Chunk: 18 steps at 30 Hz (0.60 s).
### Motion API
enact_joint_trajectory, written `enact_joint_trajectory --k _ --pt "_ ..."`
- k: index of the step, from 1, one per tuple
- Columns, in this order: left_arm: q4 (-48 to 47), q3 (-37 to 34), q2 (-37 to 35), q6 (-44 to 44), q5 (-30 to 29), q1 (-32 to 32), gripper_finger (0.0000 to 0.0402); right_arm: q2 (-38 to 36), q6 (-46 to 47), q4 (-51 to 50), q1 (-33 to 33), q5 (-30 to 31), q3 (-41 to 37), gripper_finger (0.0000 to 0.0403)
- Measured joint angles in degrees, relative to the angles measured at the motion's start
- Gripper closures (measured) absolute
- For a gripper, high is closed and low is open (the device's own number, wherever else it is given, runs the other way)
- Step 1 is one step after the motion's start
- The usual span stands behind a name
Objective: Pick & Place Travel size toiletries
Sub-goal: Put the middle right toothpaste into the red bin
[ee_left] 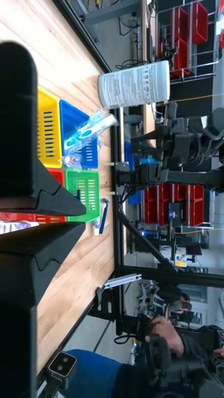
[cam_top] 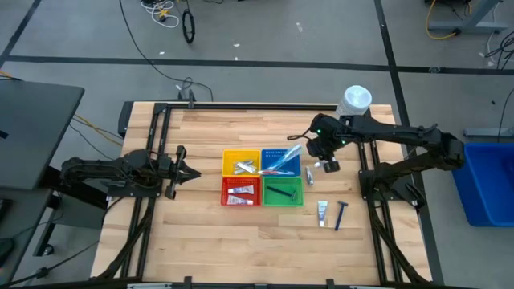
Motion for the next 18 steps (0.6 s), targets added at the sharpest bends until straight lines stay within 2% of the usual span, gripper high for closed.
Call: enact_joint_trajectory --k 3,7,12,18 --pt "0.0 -0.01 0.01 -0.01 0.0 -0.01 0.0369 0.0 -5.82 -2.86 -0.44 -0.01 -0.07 0.0315" --pt "0.01 0.0 0.0 0.01 0.0 0.01 0.0369 -0.24 -8.76 -2.84 -0.44 -0.01 -0.99 0.0275" --pt "0.0 0.01 -0.01 0.0 0.0 -0.01 0.0369 -0.22 -9.9 -2.34 -0.44 0.31 -3.46 0.0218" --pt "0.01 0.0 -0.01 -0.01 0.0 0.01 0.0369 -0.22 -9.96 0.65 -0.44 3.63 -6.02 0.0161"
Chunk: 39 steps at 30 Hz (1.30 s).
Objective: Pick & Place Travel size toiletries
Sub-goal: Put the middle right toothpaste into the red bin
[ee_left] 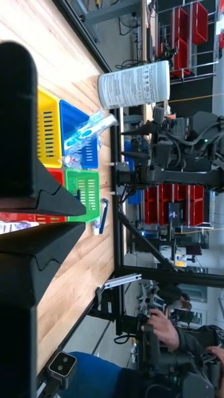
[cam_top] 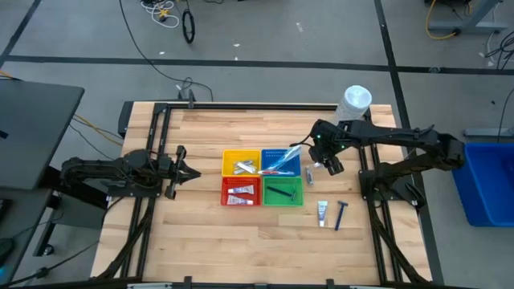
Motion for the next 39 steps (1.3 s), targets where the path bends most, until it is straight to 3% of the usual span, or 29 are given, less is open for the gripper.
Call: enact_joint_trajectory --k 13,22,39 --pt "0.0 -0.01 0.01 0.01 0.01 0.0 0.0369 0.0 -3.1 9.07 0.0 1.35 -9.24 0.011" --pt "0.0 0.01 0.0 0.01 0.0 0.0 0.0369 0.29 -4.45 11.36 0.0 1.35 -11.44 0.0113" --pt "0.0 0.0 0.01 0.01 0.0 -0.01 0.0369 7.69 -4.43 13.96 0.0 1.35 -11.44 0.0112"
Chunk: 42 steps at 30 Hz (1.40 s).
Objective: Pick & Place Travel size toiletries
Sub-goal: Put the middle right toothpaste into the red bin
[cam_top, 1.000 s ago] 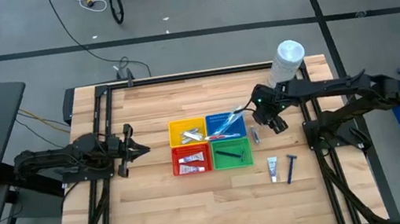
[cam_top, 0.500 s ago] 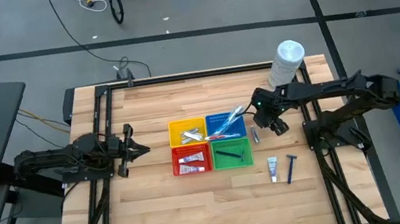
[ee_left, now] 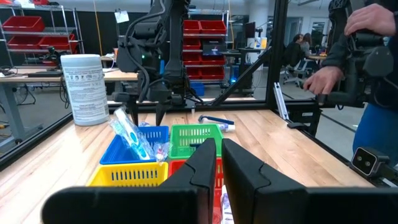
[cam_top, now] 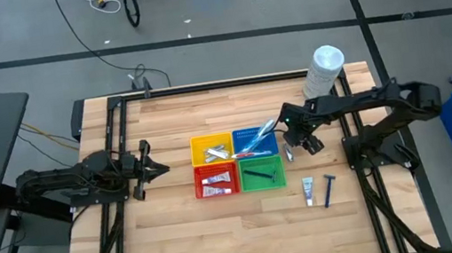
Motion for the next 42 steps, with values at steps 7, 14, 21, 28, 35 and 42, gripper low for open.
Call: enact_joint_trajectory --k 7,14,21,28,35,42 --pt "0.01 0.01 -0.01 -0.01 0.0 0.01 0.0369 0.64 0.0 0.3 0.0 0.0 0.0 0.0129" --pt "0.01 0.01 0.01 -0.01 0.0 0.01 0.0369 0.64 1.05 1.05 0.04 -0.02 0.0 0.0155" --pt "0.01 -0.01 0.0 0.0 0.02 -0.01 0.0369 1.26 1.55 1.49 0.07 -0.44 -0.02 0.018" --pt "0.0 0.01 -0.01 0.0 0.0 0.0 0.037 2.06 1.55 1.42 0.07 -0.46 -0.02 0.0197" --pt "-0.01 0.0 -0.01 0.01 0.01 0.01 0.0369 2.06 2.03 1.53 0.07 -0.48 -0.02 0.0225" --pt "-0.01 0.01 0.01 -0.01 0.02 0.01 0.0369 2.06 2.03 1.49 0.07 -0.48 -0.02 0.0265"
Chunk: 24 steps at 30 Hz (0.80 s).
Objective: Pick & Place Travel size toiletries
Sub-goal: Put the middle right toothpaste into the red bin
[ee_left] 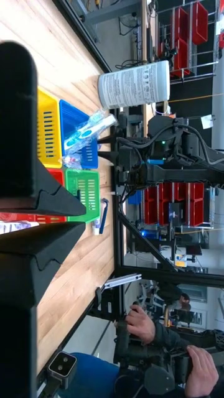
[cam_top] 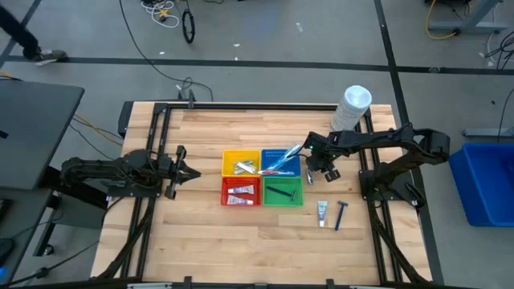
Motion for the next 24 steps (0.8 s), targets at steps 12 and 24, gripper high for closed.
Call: enact_joint_trajectory --k 12,24 --pt "0.02 0.0 -0.02 0.02 -0.02 0.0 0.0369 0.0 0.0 -0.61 0.0 -0.02 0.0 0.0317" --pt "0.02 0.0 -0.02 0.0 0.0 0.0 0.0369 -0.02 -0.02 -1.56 0.0 -0.03 0.0 0.0318"
